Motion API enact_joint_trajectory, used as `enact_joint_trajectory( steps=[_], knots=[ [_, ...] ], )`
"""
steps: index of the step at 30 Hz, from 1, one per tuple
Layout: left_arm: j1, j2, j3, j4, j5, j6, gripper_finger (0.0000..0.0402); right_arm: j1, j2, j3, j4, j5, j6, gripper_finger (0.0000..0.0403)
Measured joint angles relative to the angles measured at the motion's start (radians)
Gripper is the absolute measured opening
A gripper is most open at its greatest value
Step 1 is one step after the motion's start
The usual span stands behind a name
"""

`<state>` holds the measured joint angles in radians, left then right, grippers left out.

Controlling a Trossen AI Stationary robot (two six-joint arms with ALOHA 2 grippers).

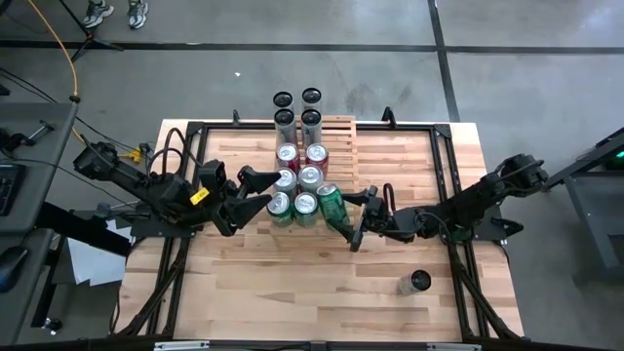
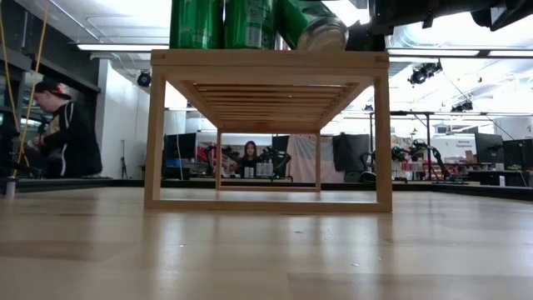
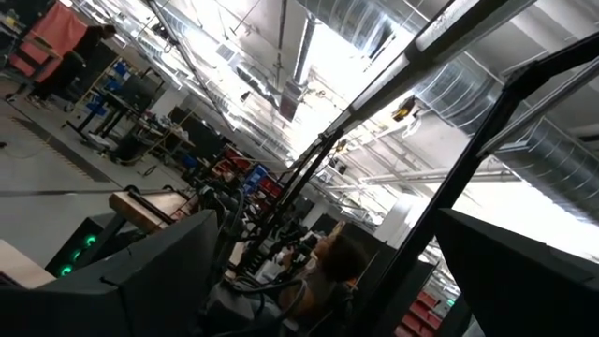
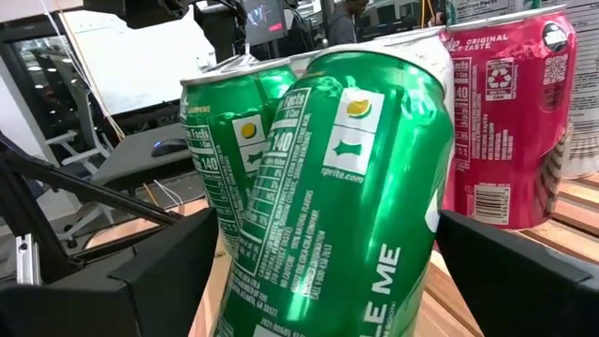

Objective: Place canned beverage on shelf
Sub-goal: Put the green soda can on the shelf aligned with the other green soda cans

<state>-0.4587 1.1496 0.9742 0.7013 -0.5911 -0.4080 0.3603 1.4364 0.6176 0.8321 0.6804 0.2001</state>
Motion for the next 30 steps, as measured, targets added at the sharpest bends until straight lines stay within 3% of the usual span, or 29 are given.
enact_joint_trajectory(
  steps=[30],
  knots=[
    [0.000,0.000,0.000,-0.001,0.000,0.000,0.0392,0.000,0.000,0.000,-0.028,0.000,0.000,0.0383]
  ],
)
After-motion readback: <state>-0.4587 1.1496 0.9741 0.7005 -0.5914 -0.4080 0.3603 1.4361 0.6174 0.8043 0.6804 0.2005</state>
